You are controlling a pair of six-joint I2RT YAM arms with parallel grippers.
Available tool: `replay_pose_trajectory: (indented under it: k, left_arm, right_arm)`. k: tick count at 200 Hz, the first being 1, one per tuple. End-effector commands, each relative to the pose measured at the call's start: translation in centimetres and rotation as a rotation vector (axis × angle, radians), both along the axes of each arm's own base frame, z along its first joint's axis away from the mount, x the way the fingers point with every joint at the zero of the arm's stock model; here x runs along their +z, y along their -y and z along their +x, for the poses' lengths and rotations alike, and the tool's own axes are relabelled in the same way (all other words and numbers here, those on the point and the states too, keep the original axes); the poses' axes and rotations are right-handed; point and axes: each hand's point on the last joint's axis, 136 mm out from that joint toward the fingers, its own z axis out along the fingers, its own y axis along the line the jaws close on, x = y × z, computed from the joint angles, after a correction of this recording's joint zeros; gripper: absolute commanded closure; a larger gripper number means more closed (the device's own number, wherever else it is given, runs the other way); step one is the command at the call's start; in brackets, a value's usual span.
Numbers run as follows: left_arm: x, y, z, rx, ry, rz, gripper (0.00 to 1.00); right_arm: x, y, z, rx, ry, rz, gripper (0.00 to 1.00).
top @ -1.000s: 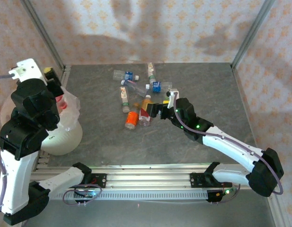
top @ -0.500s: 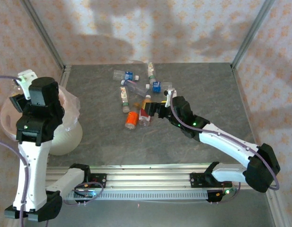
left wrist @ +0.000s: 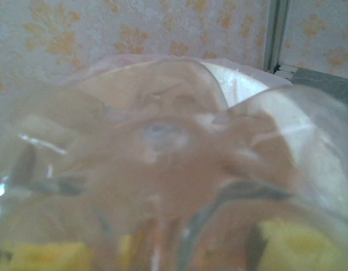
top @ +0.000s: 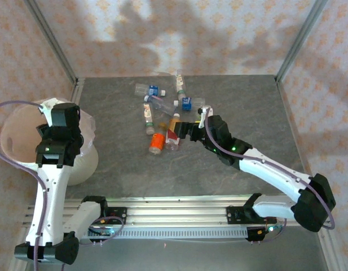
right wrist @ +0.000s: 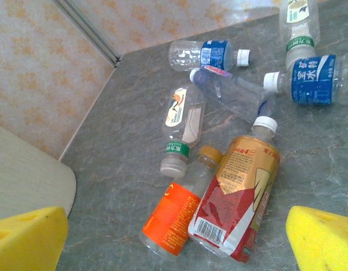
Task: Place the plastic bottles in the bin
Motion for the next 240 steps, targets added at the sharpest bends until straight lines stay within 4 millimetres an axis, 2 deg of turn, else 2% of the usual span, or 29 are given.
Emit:
replay_pose_trajectory:
  k: [1,43,79,121,146,166,183,202,221,240]
  left_arm:
    - [0.4,0.3,0.3,0.002,0.082,-0.056,0.28]
    - [1.7,1.0,0.1,-0.030,0.113,-0.096,0.12]
    - [3.4,1.8,0.1,-0.078,0.157,-0.131,0.03]
    - [4.6,2.8,0.5,-0.128,0.207,-0.179,0.00]
    - [5.0,2.1,0.3,-0.075,0.216,-0.169,0.00]
    - [5.0,2.5,1.7,-0.102,0.165,-0.220,0.00]
    - [4.5,3.7,3.7,-0.170,0.111,-0.303,0.00]
    - [3.4,3.4,4.6,-0.135,0.061,-0.356,0.00]
    - [1.4,3.0,4.9,-0.102,0.053,-0.449,0.00]
    - [-1.5,3.9,5.3,-0.132,0.052,-0.581,0.00]
  right_arm:
    - [0.7,0.9,0.0,-0.032,0.032,-0.027,0.01]
    - [0.4,1.1,0.2,-0.048,0.037,-0.043,0.01]
    - [0.4,1.1,0.5,-0.057,0.038,-0.042,0.01]
    - [0.1,1.6,0.6,-0.081,0.033,-0.053,0.01]
    - [0.0,1.8,0.6,-0.090,0.034,-0.057,0.01]
    - [-0.1,1.8,0.6,-0.091,0.028,-0.058,0.01]
    - [-0.3,1.9,0.5,-0.090,0.022,-0.062,0.01]
    - [-0.4,1.9,0.4,-0.091,0.014,-0.061,0.01]
    - [-0.5,2.1,0.3,-0.098,0.013,-0.059,0.01]
    - [-0.7,2.4,0.2,-0.106,0.011,-0.063,0.01]
